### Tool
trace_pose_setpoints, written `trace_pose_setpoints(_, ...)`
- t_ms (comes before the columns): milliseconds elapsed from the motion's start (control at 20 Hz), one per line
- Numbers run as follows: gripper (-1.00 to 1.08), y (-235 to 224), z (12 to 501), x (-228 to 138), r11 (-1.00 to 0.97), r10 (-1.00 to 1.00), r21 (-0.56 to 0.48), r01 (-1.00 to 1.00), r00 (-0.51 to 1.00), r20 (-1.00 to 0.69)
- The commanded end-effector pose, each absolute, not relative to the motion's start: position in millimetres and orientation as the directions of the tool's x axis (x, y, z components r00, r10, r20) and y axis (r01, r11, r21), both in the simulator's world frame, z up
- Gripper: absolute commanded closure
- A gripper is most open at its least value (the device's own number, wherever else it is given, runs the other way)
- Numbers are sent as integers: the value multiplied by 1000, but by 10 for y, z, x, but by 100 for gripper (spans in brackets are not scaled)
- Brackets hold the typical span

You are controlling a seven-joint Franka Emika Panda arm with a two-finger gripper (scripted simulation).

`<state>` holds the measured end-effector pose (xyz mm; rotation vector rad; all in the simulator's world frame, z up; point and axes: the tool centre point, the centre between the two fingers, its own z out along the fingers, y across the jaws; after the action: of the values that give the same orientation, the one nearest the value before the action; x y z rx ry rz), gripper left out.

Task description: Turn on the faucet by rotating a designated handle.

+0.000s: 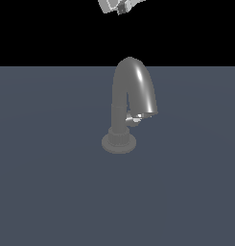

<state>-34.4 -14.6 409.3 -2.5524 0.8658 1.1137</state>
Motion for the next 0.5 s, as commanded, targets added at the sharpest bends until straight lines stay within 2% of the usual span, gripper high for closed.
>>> trace_pose_setpoints(0,108,-187,3993,-253,-780,-436,47,-625,488,-756)
trace_pose_setpoints(450,108,-352,3583,24,-696,-447,126,-707,289,-846)
